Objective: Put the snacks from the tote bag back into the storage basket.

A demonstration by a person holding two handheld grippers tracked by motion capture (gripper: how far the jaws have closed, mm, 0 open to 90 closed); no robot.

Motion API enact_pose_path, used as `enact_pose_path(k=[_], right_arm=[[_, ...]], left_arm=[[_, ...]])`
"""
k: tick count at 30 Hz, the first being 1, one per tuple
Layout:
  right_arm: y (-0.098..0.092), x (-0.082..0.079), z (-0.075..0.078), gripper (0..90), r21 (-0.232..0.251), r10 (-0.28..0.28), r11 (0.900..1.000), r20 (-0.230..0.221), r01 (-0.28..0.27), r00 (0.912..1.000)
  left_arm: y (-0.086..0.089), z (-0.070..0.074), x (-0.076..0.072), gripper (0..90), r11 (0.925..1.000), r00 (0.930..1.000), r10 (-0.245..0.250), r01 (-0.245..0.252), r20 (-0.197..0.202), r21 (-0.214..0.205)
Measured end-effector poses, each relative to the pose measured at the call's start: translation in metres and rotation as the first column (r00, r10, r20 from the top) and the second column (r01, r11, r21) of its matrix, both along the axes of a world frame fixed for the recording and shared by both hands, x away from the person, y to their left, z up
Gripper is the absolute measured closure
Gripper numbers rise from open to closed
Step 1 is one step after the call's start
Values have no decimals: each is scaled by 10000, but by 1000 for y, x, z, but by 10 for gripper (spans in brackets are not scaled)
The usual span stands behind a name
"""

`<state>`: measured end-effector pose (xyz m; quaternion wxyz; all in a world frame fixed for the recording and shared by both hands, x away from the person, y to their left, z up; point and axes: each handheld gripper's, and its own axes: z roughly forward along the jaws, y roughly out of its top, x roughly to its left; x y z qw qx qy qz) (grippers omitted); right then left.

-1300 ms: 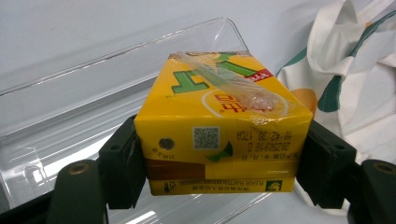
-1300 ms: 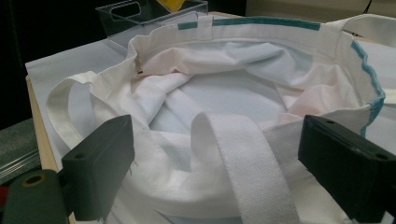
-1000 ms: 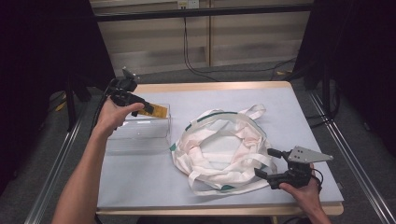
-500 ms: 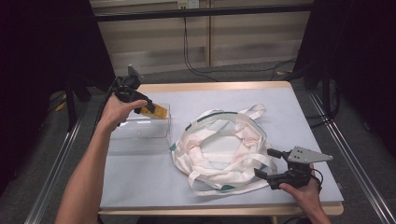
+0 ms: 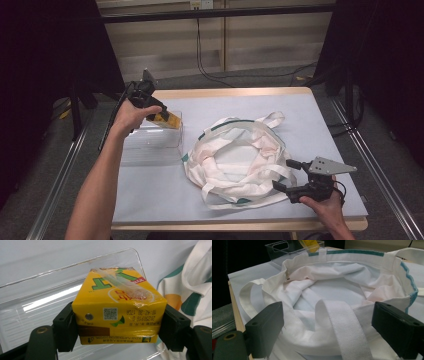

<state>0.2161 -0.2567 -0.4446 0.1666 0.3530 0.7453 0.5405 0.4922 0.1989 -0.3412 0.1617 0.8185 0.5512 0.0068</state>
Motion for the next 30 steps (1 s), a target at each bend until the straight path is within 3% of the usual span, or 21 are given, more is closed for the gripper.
enact_pose_path(k=[11, 17, 21, 28, 30], right_arm=[[0, 0, 0, 108, -41, 66, 10000, -39, -66, 10000], [1, 0, -1, 107, -45, 77, 10000, -39, -77, 10000], [1, -1, -1, 107, -54, 99, 9999, -40, -99, 9999], [1, 0, -1, 108, -49, 129, 9999, -25, -129, 9999], [1, 0, -1, 107, -40, 113, 9999, -34, -113, 9999]], left_arm=[[-10, -2, 4, 275, 9987, 9984, 515, -515, -240, 16], [-12, -5, 5, 275, 9974, 9962, 634, -612, -604, 379], [-14, -5, 6, 275, 9976, 9973, 636, -625, -362, 306], [-17, -9, 8, 275, 9968, 9958, 735, -715, -553, 366], [-17, -10, 9, 275, 9950, 9939, 973, -960, -528, 273]])
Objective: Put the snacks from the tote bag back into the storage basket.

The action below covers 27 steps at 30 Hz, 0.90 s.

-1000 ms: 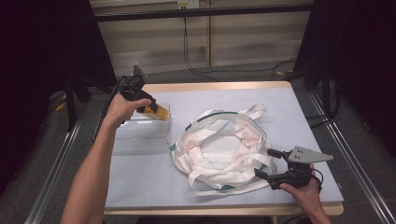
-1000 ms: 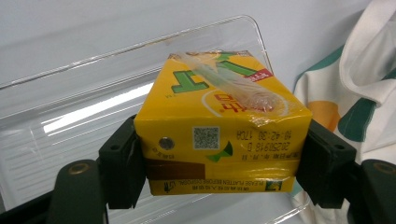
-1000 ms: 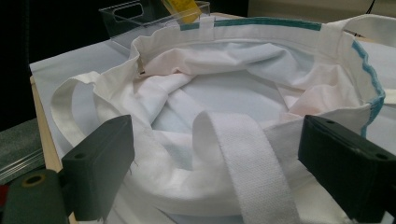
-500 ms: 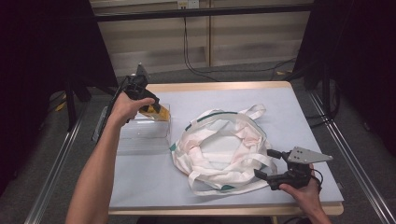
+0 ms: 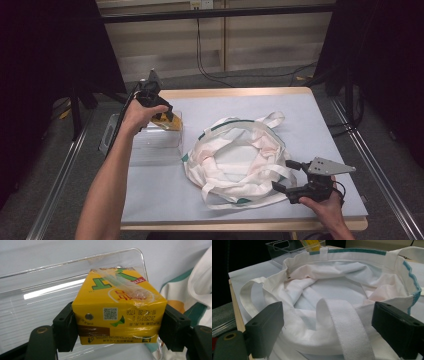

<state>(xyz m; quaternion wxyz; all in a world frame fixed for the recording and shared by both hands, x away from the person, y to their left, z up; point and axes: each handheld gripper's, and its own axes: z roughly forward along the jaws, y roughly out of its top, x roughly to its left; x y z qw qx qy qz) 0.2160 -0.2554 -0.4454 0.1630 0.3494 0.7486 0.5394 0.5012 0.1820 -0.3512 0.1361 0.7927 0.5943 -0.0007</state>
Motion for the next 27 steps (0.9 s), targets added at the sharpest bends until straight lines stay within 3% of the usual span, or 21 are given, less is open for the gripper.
enact_pose_path(k=[4, 12, 16, 18, 23, 27], right_arm=[[-1, -1, 0, 107, -9, -44, 10000, -6, 44, 10000], [0, 0, 0, 107, -14, 9, 10000, 11, -9, 10000], [-1, 1, -1, 107, -8, -4, 10000, -19, 4, 10000], [-1, 1, -1, 107, -8, -20, 10000, -31, 20, 10000], [0, 1, -1, 107, -30, -5, 10000, -88, 4, 10000], [0, 2, -2, 107, -43, -2, 10000, -65, 2, 10000]], left_arm=[[-1, -2, 2, 274, 10000, 9998, 81, -81, 165, -23], [-7, -7, 5, 274, 9995, 9995, 310, -311, 84, 74], [-8, -9, 6, 275, 9989, 9986, 459, -460, 257, 25], [-7, -9, 6, 275, 9966, 9959, 800, -791, 428, -239], [-15, -13, 4, 275, 9979, 9943, 638, -645, 853, 45], [-12, -18, 6, 275, 9963, 9923, 850, -839, 902, -168]])
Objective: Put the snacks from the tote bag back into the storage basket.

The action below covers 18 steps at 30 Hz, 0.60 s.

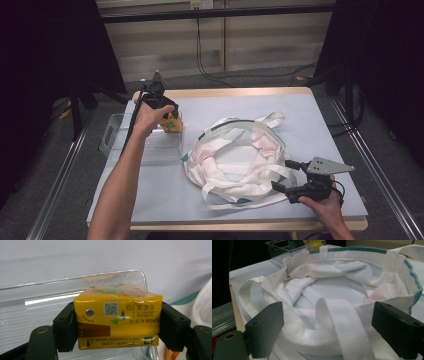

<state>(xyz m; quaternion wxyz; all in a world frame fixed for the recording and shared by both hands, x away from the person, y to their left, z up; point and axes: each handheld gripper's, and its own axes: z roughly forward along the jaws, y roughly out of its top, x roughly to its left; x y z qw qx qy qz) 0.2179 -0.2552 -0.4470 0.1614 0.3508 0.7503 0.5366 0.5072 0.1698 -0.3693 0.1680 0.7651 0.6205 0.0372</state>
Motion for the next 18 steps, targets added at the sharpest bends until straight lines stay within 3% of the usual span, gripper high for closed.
enact_pose_path(k=[10, 18], right_arm=[[2, 2, -1, 107, 67, 149, 9999, 39, -149, 9999], [-2, 3, -2, 107, 92, 64, 9999, 34, -65, 10000]], left_arm=[[2, -2, -1, 275, 9994, 9990, 162, -150, 410, -297], [-4, -10, 2, 249, 9985, 9991, 109, -86, 420, -534]])
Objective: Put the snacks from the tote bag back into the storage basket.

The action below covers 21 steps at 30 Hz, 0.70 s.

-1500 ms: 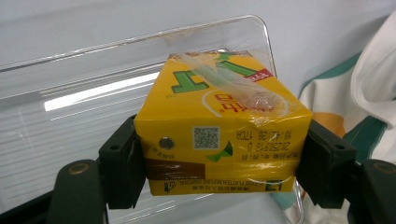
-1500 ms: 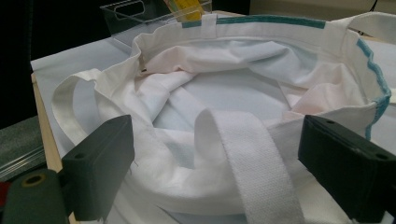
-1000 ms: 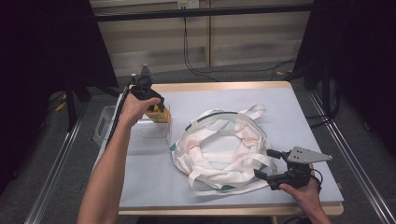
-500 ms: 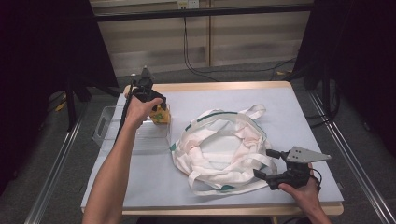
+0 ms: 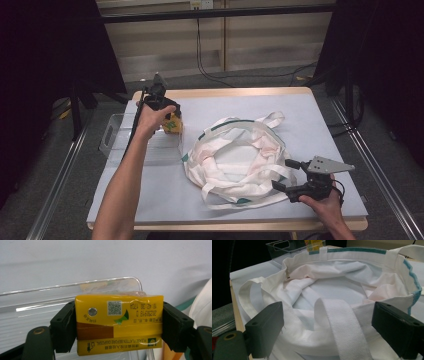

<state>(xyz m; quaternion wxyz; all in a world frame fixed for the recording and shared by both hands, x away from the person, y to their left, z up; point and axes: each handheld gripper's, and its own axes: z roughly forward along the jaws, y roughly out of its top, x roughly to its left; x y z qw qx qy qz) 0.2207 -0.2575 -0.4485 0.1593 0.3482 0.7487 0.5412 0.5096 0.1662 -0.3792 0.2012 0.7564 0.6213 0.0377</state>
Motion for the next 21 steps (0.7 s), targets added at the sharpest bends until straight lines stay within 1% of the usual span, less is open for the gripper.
enact_pose_path(k=[3, 5, 7, 9, 10, 11, 12, 13, 14, 17, 19, 21], right_arm=[[-1, 1, 0, 107, 51, -57, 10000, -47, 58, 10000], [-2, 2, 0, 107, 76, -64, 10000, -74, 64, 10000], [-2, 3, -1, 107, 68, -29, 10000, -48, 29, 10000], [0, 4, 0, 107, 67, -33, 10000, -73, 33, 10000], [0, 4, 0, 108, 61, 3, 10000, -39, -3, 10000], [1, 3, 0, 107, 24, -8, 10000, -3, 8, 10000], [1, 2, 0, 107, 26, 30, 10000, -3, -30, 10000], [1, 2, 1, 107, 4, 50, 10000, 19, -50, 10000], [1, 1, 1, 107, 2, 18, 10000, 27, -18, 10000], [0, 0, 1, 107, 49, -12, 10000, 9, 12, 10000], [0, 0, 1, 107, 27, 6, 10000, 28, -6, 10000], [-1, 1, 0, 107, 7, -34, 10000, 8, 34, 10000]], left_arm=[[2, 0, 3, 248, 10000, 9999, 4, -5, -109, -61], [2, 0, 4, 250, 10000, 10000, -2, 1, -86, -89], [2, -1, 4, 252, 9999, 9999, 125, -125, -1, -111], [1, -2, 4, 255, 9987, 9988, 470, -468, 110, -212], [1, -2, 3, 255, 9985, 9986, 509, -505, 162, -206], [0, -3, 3, 256, 9988, 9985, 479, -477, 261, -84], [-1, -3, 2, 256, 9977, 9975, 654, -649, 254, -181], [0, -3, 3, 256, 9977, 9975, 665, -661, 245, -168], [0, -3, 3, 256, 9967, 9968, 781, -777, 190, -228], [1, -3, 3, 255, 9962, 9963, 835, -830, 192, -256], [0, -4, 2, 255, 9949, 9949, 976, -968, 269, -290], [-1, -4, 1, 255, 9957, 9956, 903, -898, 245, -244]])
